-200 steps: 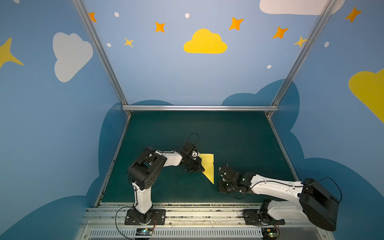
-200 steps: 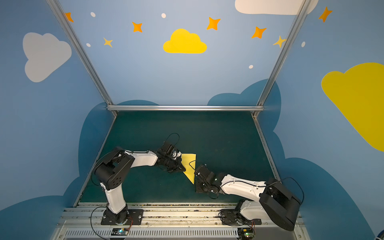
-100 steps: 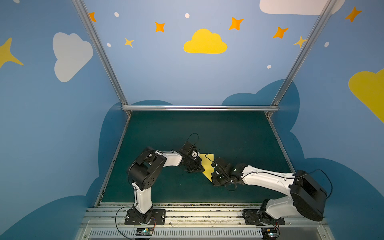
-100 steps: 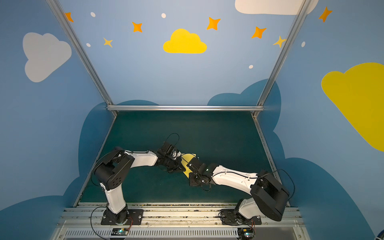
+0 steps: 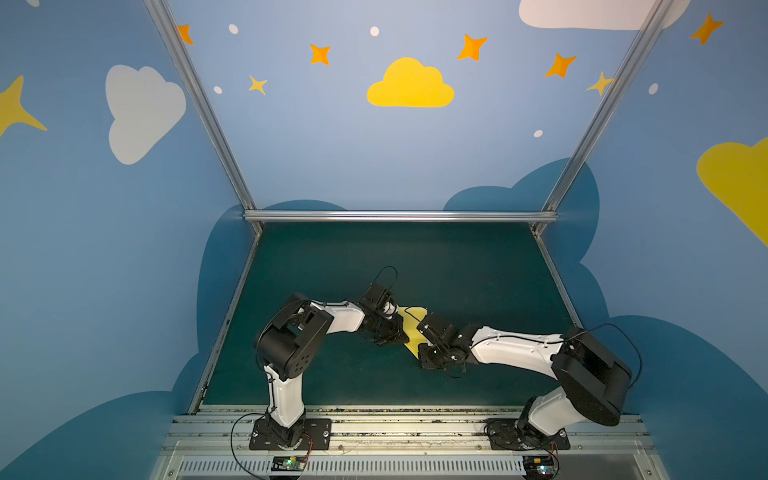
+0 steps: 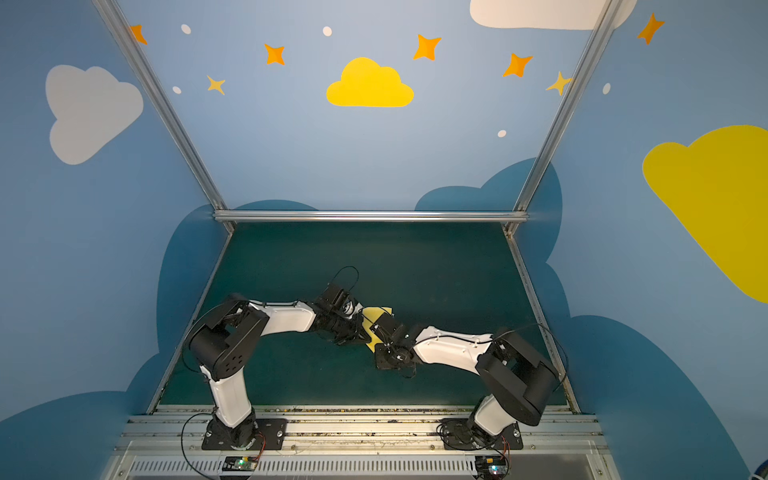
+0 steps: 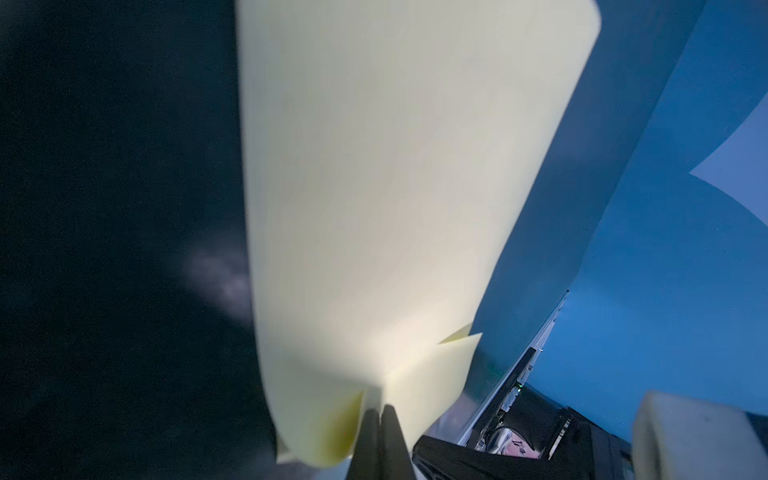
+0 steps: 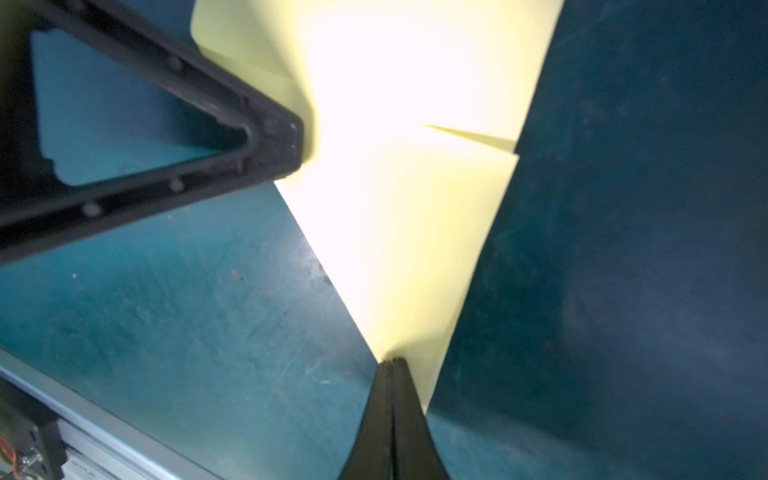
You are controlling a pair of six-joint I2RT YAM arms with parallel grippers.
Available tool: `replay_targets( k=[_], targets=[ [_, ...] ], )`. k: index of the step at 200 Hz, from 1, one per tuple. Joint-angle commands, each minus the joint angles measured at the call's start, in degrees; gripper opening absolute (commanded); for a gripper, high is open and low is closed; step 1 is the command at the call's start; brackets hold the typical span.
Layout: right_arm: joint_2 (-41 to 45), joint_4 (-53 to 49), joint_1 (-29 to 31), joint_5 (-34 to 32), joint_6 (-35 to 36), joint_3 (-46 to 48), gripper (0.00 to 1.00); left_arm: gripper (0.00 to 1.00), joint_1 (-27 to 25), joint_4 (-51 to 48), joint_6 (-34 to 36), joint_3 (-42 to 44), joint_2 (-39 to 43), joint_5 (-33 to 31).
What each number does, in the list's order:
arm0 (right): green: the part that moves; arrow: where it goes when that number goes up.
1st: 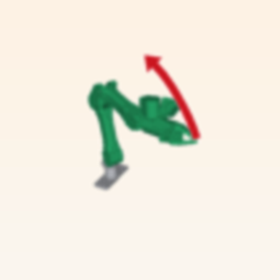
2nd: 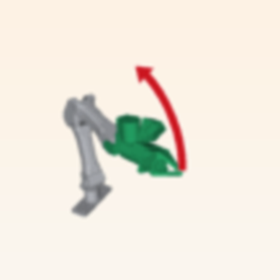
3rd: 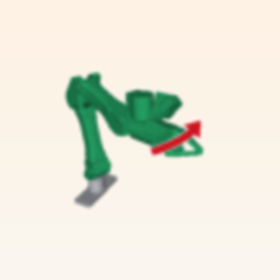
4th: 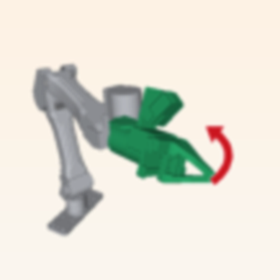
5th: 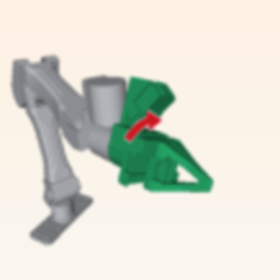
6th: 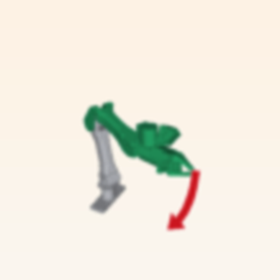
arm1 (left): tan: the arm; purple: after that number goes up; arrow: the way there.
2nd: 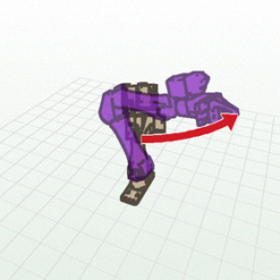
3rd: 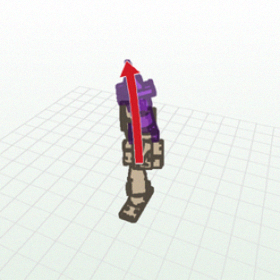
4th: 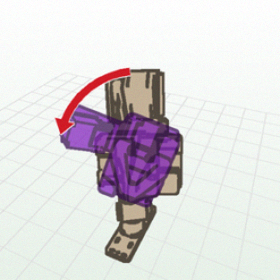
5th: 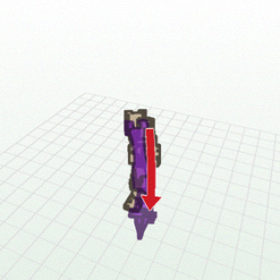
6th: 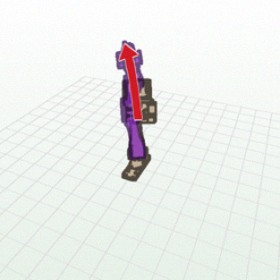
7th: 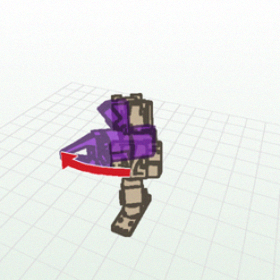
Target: Fold a paper plane with a square sheet of paper (fold left side to right side)
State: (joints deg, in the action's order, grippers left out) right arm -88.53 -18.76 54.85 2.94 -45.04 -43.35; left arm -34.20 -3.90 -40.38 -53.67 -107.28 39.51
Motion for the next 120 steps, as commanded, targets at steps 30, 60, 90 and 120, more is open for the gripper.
replay_targets(
  k=[30, 60, 90, 120],
  targets=[
    [-0.25, 0.20, -0.19, -0.43, -1.14, 4.48, 0.00, 0.04, 0.63, -8.41, 4.35, -4.01, 4.25, -2.57],
    [-0.23, 0.24, -0.18, -0.43, -1.49, 4.51, 0.00, 0.04, -0.78, -6.52, 2.12, -1.64, 6.85, -1.17],
    [-0.41, 0.30, -0.18, -0.37, -1.72, 5.97, 0.00, 0.04, -3.38, -2.71, -0.34, 1.31, 7.66, -0.41],
    [-0.50, 0.35, -0.18, -0.30, -1.80, 6.16, 0.00, 0.04, -6.14, 0.26, -2.08, 2.89, 6.69, -0.63]
  ],
)
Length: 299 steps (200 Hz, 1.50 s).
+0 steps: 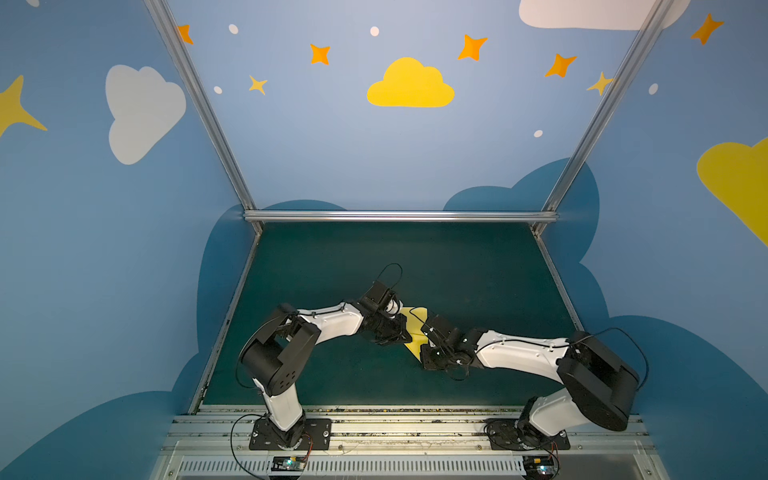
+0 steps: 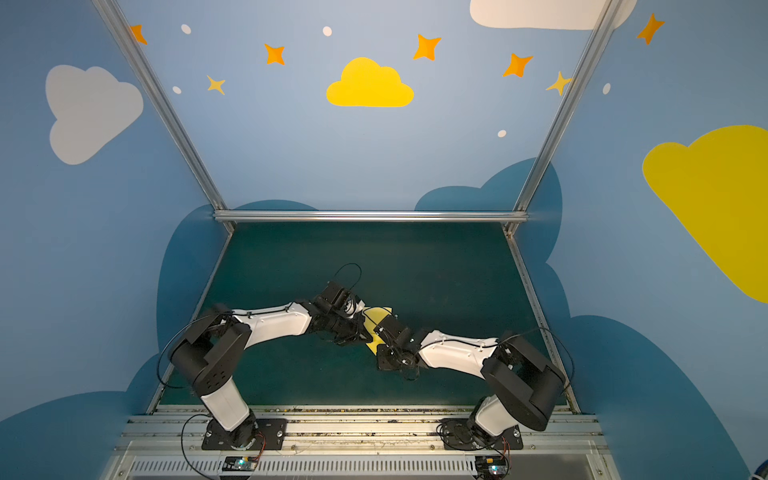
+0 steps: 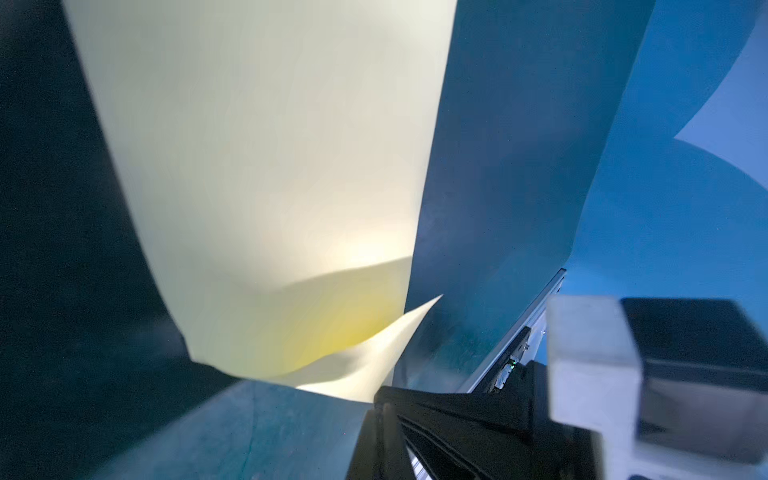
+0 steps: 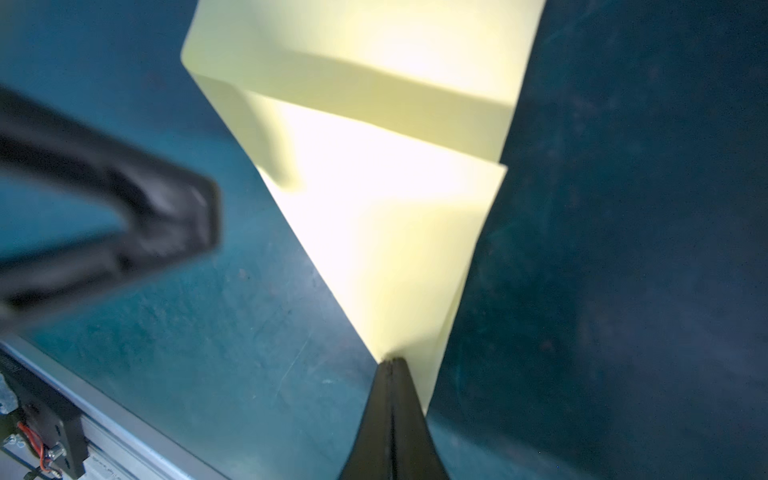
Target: Fold a paper plane with a square sheet of paper (fold left side to right side)
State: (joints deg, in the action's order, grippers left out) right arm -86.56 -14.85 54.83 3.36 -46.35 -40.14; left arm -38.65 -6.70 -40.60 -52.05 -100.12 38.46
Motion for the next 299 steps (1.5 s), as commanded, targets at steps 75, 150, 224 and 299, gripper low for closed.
replay_targets(
  k=[75, 150, 224, 299],
  targets=[
    [-2.82, -3.52, -0.16, -0.50, -0.53, 3.15, 0.00, 0.04, -3.96, 7.31, -3.50, 2.63, -4.16, -0.57],
    [-2.57, -3.95, -0.22, -0.61, -0.41, 3.49, 0.00, 0.04, -1.46, 7.59, -1.94, 4.88, -6.27, -3.21],
    [-2.21, -4.09, -0.35, -0.80, -0.41, 3.75, 0.00, 0.04, 7.25, 6.40, 0.59, 8.05, -5.68, -5.91],
    [-1.94, -4.33, -0.34, -0.89, -0.42, 3.60, 0.00, 0.04, 16.29, 6.15, 0.19, 7.61, -8.68, -6.61]
  ],
)
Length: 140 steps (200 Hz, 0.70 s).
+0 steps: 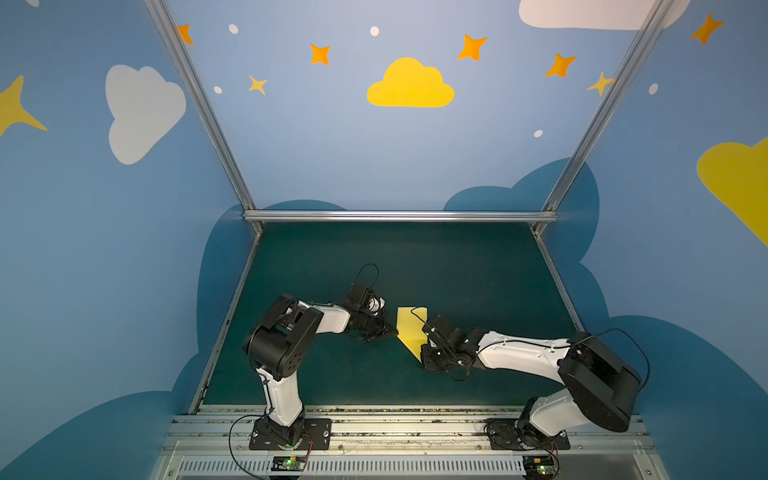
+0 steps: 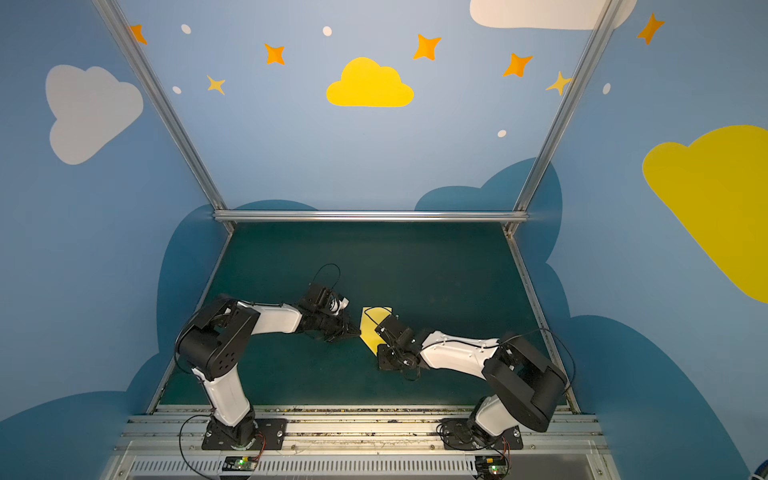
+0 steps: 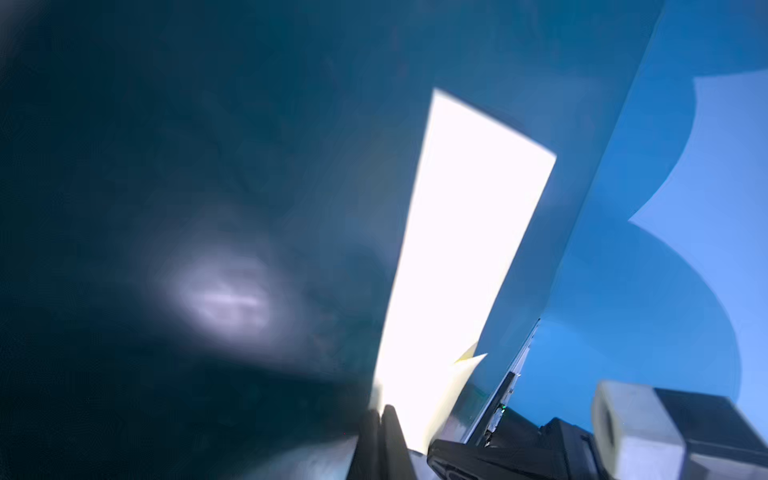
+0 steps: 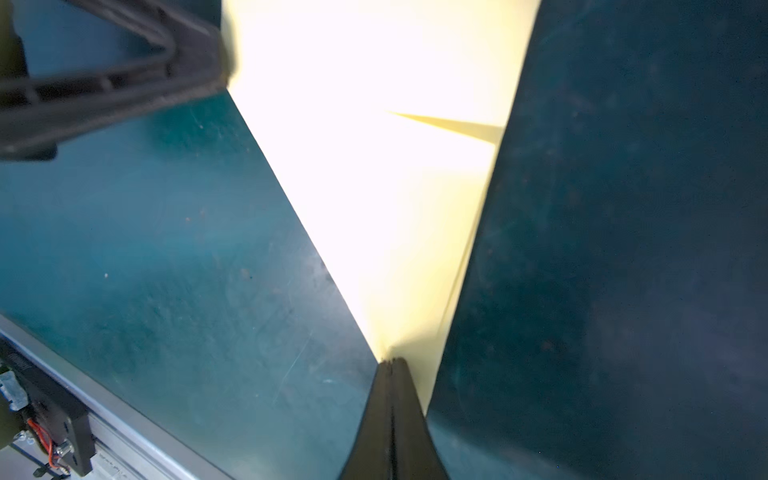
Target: Fold a paper plane with a square sheet of paper (fold left side to right side)
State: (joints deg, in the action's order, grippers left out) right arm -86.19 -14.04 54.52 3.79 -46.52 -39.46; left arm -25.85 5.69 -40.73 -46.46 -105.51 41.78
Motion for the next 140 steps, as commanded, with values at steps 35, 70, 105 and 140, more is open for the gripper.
replay_targets(
  k=[35, 70, 105, 140],
  targets=[
    [-2.40, -5.11, -0.03, -1.22, -0.13, 2.98, 0.00, 0.04, 3.59, -8.41, 1.56, 1.72, 2.43, -9.07],
    [-2.38, -5.01, -0.03, -1.33, -0.10, 3.03, 0.00, 0.04, -0.53, -11.25, 2.16, 1.57, 8.91, -8.69],
    [-2.83, -4.84, -0.03, -1.20, 0.11, 2.99, 0.00, 0.04, -7.07, -10.15, 0.40, -0.58, 9.56, -8.73],
    [-3.10, -4.85, -0.04, -1.12, 0.29, 2.56, 0.00, 0.04, -11.84, -8.10, -0.57, -3.41, 6.03, -8.60]
  ],
)
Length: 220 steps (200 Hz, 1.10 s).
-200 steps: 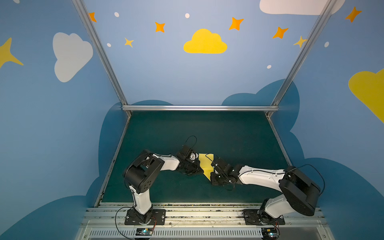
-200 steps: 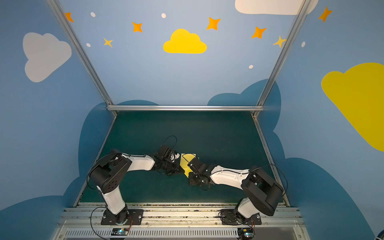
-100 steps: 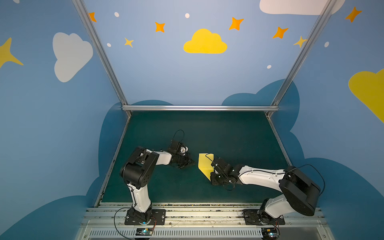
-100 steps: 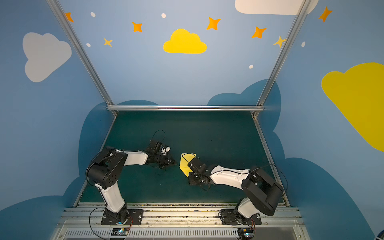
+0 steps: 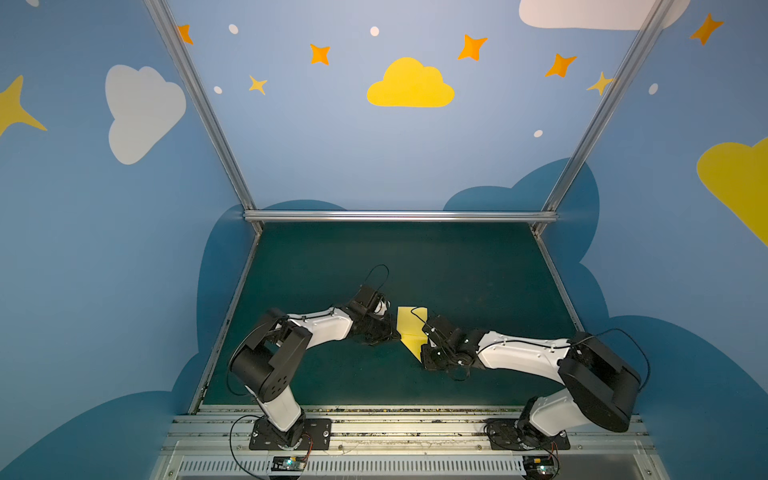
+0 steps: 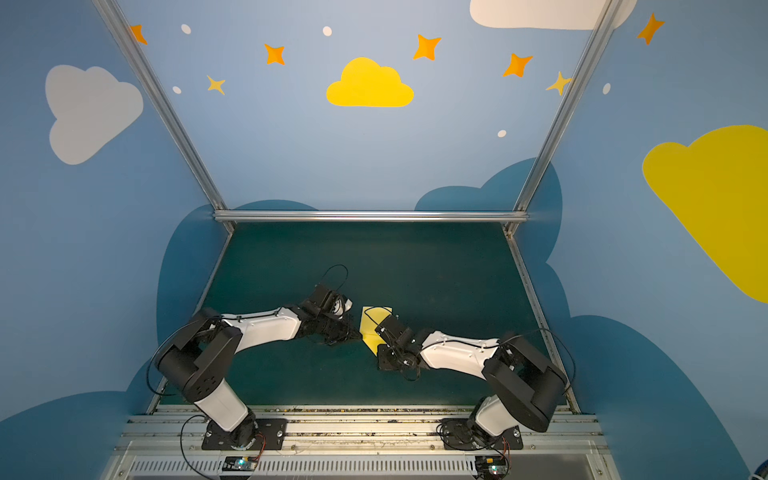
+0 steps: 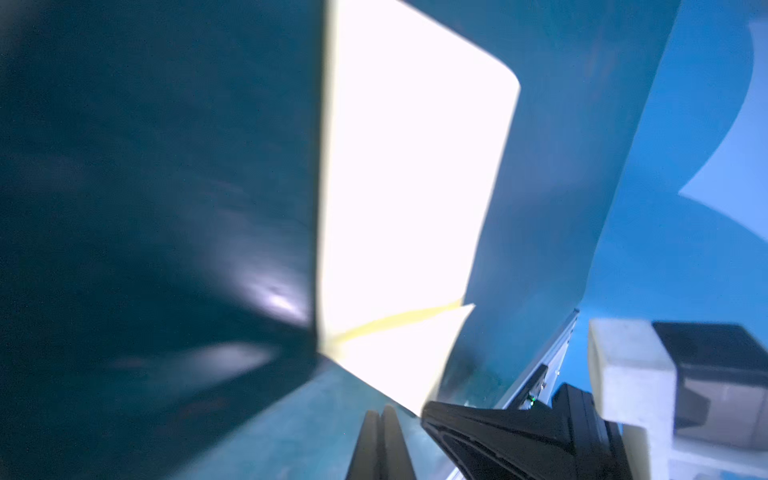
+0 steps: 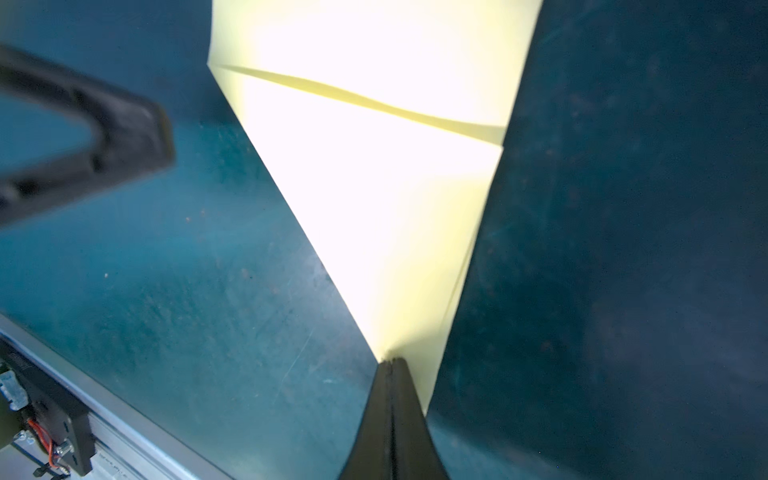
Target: Fold a paper plane with a square sheet of paper (fold left side to right side)
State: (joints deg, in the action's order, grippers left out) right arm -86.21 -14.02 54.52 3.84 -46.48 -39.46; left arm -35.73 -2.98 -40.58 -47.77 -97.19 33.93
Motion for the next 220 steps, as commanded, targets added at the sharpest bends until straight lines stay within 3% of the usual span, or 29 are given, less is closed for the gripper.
replay_targets(
  k=[1, 91, 220],
  targets=[
    [-3.08, -4.87, -0.04, -1.14, 0.25, 2.56, 0.00, 0.04, -2.06, 0.68, -0.73, -2.13, -2.39, -0.78],
    [-1.76, -5.72, 0.06, -0.76, 0.89, 3.50, 0.00, 0.04, -3.30, 1.50, -0.31, -1.54, -9.10, -3.83],
    [4.15, -8.38, 1.99, 0.82, -2.35, 11.45, 0.00, 0.04, -3.15, 4.39, -2.65, 0.44, -9.61, -4.18]
  ],
)
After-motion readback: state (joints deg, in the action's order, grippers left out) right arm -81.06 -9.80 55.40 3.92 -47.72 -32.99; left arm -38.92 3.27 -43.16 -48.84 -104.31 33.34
